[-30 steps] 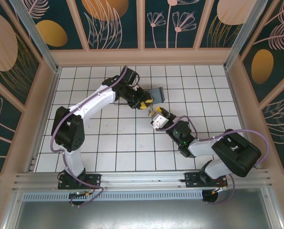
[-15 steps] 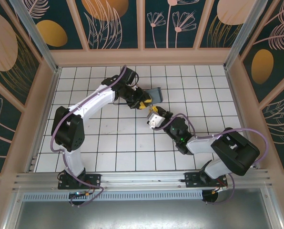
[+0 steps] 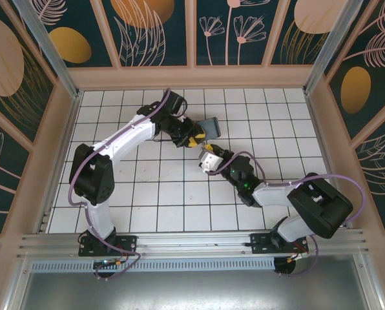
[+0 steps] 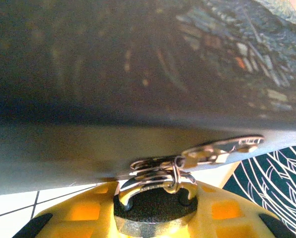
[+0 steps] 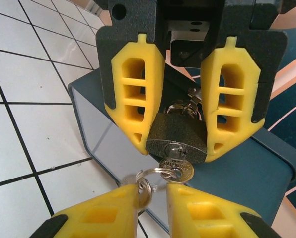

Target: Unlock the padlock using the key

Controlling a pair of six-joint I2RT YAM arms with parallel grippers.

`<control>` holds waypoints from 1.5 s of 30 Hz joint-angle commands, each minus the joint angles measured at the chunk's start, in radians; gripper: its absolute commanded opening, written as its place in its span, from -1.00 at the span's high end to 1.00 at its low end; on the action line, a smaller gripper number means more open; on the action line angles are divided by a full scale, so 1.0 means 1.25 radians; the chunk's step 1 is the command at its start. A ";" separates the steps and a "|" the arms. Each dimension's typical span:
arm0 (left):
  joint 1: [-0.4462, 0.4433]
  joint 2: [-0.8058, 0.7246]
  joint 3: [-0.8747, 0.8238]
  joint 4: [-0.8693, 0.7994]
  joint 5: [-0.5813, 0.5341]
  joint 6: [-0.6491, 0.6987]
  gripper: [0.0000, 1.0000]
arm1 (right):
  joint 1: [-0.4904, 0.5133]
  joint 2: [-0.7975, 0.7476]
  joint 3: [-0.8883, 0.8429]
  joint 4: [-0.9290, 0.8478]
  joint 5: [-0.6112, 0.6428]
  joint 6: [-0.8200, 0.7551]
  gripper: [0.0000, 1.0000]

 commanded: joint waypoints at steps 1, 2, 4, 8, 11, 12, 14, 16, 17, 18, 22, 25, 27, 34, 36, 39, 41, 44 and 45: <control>0.003 -0.030 -0.012 0.041 0.027 -0.015 1.00 | -0.007 0.004 0.037 0.019 -0.022 0.010 0.56; 0.003 -0.031 -0.013 0.044 0.030 -0.017 1.00 | -0.008 0.004 0.040 0.015 -0.025 0.009 0.56; 0.003 -0.032 -0.014 0.048 0.031 -0.019 1.00 | -0.012 0.009 0.042 0.006 -0.029 0.006 0.60; 0.004 -0.034 -0.020 0.052 0.032 -0.022 1.00 | -0.012 0.007 0.037 0.026 -0.022 0.006 0.60; 0.003 -0.036 -0.029 0.056 0.030 -0.028 1.00 | -0.013 -0.012 0.032 0.030 -0.022 0.008 0.58; 0.003 -0.038 -0.031 0.060 0.029 -0.030 1.00 | -0.013 -0.017 0.030 0.030 -0.022 0.006 0.58; 0.003 -0.041 -0.033 0.064 0.028 -0.034 1.00 | -0.013 -0.022 0.028 0.028 -0.020 0.002 0.55; 0.004 -0.038 -0.030 0.066 0.028 -0.036 1.00 | -0.013 -0.027 0.023 0.033 -0.016 -0.001 0.50; 0.004 -0.036 -0.027 0.063 0.027 -0.035 1.00 | -0.013 -0.027 0.021 0.034 -0.012 -0.002 0.48; 0.004 -0.035 -0.026 0.064 0.026 -0.036 1.00 | -0.014 -0.029 0.017 0.035 -0.007 -0.003 0.47; 0.005 -0.035 -0.020 0.063 0.029 -0.039 1.00 | -0.014 -0.035 0.012 0.037 -0.007 -0.001 0.45; 0.005 -0.033 -0.016 0.065 0.031 -0.040 1.00 | -0.008 -0.016 0.026 0.039 -0.015 -0.006 0.45; 0.005 -0.033 -0.015 0.066 0.032 -0.042 1.00 | -0.007 -0.002 0.035 0.035 -0.018 -0.011 0.45; 0.005 -0.040 -0.020 0.070 0.034 -0.046 1.00 | -0.007 0.021 0.037 0.026 -0.015 -0.037 0.41; 0.005 -0.039 -0.018 0.070 0.034 -0.046 1.00 | -0.007 0.025 0.038 0.036 -0.010 -0.036 0.41; 0.005 -0.041 -0.020 0.072 0.036 -0.048 1.00 | -0.006 0.032 0.046 0.045 -0.012 -0.041 0.41; 0.005 -0.041 -0.024 0.075 0.036 -0.048 1.00 | -0.002 0.040 0.051 0.055 -0.009 -0.049 0.42; 0.005 -0.044 -0.029 0.077 0.037 -0.051 1.00 | 0.000 0.050 0.062 0.052 -0.009 -0.061 0.47; 0.005 -0.047 -0.029 0.078 0.038 -0.050 1.00 | 0.000 0.053 0.063 0.050 -0.006 -0.068 0.49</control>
